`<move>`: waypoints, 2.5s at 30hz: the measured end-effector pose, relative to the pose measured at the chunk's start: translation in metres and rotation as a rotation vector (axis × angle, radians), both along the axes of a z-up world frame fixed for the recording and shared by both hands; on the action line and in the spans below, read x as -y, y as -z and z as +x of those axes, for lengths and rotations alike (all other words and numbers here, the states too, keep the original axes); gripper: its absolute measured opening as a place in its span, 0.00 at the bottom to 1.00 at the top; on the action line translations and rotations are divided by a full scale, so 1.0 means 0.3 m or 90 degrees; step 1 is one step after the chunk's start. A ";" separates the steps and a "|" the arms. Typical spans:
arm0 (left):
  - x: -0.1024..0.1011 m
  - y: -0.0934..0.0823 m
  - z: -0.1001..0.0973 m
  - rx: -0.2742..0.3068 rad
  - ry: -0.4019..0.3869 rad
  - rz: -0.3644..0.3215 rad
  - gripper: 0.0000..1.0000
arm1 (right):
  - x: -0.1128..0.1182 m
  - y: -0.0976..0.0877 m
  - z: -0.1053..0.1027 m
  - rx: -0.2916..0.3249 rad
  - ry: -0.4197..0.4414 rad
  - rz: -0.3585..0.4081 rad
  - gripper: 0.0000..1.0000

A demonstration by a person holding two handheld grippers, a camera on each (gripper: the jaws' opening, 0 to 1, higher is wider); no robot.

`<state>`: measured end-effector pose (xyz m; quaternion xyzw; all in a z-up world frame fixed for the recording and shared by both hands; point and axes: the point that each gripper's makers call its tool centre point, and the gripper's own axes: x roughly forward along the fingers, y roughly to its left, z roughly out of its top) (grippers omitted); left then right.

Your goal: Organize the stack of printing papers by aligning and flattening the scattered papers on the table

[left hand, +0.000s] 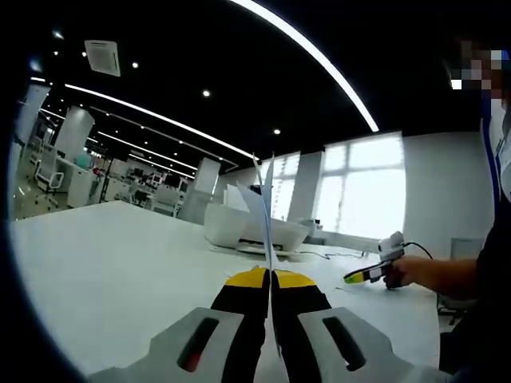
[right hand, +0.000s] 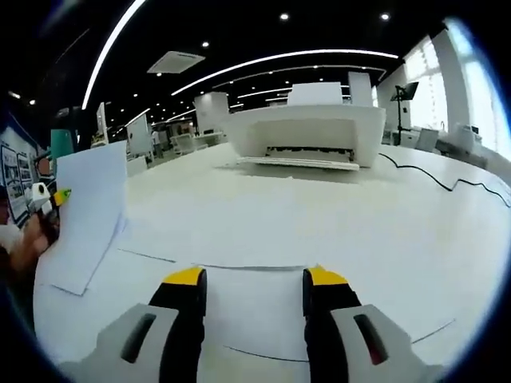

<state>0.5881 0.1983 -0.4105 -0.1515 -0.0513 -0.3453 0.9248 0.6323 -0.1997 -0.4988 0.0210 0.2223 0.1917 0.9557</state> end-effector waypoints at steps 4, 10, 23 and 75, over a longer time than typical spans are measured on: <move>-0.001 -0.001 -0.001 0.001 -0.001 -0.002 0.07 | -0.003 -0.002 0.014 -0.003 0.003 0.008 0.45; -0.002 -0.001 0.000 0.001 -0.001 -0.001 0.07 | -0.025 -0.005 0.041 -0.010 -0.001 0.022 0.45; -0.004 -0.001 0.000 0.001 0.000 -0.002 0.07 | -0.041 -0.017 0.087 -0.010 0.008 0.062 0.45; -0.006 -0.004 -0.002 0.001 0.002 -0.003 0.07 | -0.052 -0.127 0.246 0.088 0.013 0.032 0.00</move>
